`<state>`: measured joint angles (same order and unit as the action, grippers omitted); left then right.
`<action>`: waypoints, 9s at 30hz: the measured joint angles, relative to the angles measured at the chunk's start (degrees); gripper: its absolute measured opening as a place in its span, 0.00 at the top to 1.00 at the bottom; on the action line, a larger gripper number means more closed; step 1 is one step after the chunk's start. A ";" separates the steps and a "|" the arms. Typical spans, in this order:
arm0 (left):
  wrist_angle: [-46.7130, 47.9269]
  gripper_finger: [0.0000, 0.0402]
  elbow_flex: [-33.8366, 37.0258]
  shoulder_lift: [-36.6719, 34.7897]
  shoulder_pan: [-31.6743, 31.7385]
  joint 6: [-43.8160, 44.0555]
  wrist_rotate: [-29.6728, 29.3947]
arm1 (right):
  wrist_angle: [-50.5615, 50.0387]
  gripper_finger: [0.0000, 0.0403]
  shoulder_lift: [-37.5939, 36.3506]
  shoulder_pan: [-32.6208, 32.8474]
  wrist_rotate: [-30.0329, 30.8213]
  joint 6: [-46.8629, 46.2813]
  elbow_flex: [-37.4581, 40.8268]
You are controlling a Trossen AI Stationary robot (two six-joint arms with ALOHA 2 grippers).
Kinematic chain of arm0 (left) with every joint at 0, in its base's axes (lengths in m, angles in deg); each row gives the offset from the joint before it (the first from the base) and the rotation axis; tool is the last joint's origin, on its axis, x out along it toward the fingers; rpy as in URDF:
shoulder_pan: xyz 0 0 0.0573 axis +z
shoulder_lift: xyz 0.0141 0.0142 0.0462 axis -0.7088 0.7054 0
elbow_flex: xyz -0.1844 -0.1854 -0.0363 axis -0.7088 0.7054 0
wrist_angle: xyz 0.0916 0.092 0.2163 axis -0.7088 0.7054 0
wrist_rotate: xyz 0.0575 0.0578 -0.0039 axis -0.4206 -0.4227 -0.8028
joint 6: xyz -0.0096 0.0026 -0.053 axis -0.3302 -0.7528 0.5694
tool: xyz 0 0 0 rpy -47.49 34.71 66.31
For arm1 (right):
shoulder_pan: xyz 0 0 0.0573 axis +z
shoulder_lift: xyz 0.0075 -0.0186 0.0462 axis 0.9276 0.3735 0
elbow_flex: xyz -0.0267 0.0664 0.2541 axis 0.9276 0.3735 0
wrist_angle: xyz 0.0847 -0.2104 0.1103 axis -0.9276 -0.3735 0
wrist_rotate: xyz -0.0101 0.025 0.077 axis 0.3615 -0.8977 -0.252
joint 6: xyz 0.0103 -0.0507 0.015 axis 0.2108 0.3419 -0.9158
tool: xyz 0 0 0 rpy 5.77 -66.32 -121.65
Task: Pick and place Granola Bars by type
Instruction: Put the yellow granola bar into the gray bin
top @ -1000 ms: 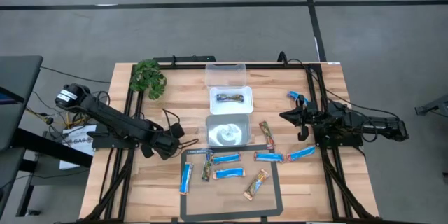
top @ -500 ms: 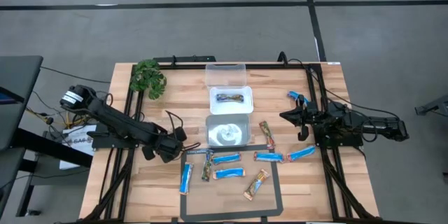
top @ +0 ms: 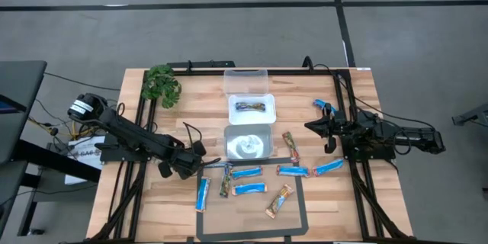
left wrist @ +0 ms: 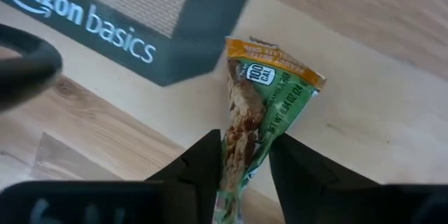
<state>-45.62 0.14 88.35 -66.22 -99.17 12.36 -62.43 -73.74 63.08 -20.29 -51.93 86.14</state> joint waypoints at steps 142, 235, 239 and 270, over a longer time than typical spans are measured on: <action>30.14 0.71 -3.25 -8.65 4.56 93.89 9.03 | 0.00 1.00 0.00 0.00 0.01 0.00 0.00; -44.83 0.95 -11.78 3.78 16.62 21.46 -8.53 | 0.00 1.00 -0.02 0.00 0.00 0.00 0.00; -37.53 0.95 -18.45 9.95 16.63 18.80 -7.65 | 0.00 1.00 0.00 -0.01 0.00 0.00 0.00; -23.58 0.72 -28.37 20.11 16.13 18.80 -9.18 | 0.00 1.00 -0.02 0.01 0.00 0.00 0.00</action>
<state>-69.20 -28.23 108.46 -50.10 -80.37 3.18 -62.43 -73.76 63.09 -20.29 -51.93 86.14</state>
